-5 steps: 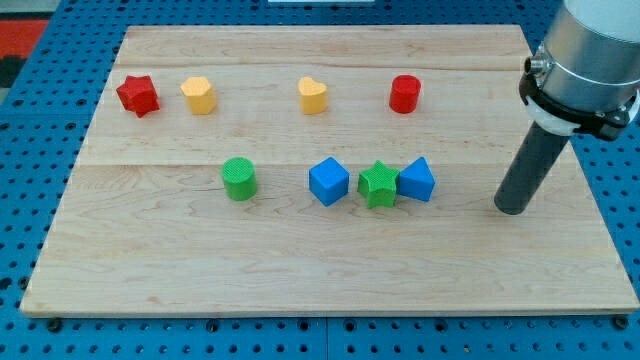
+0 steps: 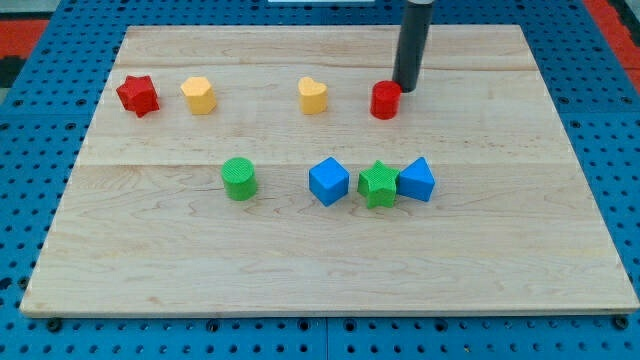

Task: Push the blue triangle closer to red circle

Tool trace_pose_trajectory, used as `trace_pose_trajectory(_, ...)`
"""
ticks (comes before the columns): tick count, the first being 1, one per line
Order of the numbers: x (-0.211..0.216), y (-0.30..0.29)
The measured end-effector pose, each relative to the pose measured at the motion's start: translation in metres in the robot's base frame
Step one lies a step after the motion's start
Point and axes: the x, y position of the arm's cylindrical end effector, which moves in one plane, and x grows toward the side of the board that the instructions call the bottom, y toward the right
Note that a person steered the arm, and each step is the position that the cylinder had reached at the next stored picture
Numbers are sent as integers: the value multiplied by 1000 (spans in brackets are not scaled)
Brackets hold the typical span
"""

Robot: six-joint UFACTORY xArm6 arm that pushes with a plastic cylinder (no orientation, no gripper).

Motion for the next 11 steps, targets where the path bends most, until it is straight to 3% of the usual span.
trace_pose_trajectory(1, 33, 64)
trace_pose_trajectory(2, 130, 92)
trace_pose_trajectory(3, 164, 66)
trace_pose_trajectory(5, 141, 12)
trace_pose_trajectory(6, 90, -32)
trace_pose_trajectory(7, 118, 42)
trace_pose_trajectory(8, 176, 20)
trace_pose_trajectory(9, 158, -27)
trace_pose_trajectory(10, 79, -63)
trace_pose_trajectory(11, 95, -34)
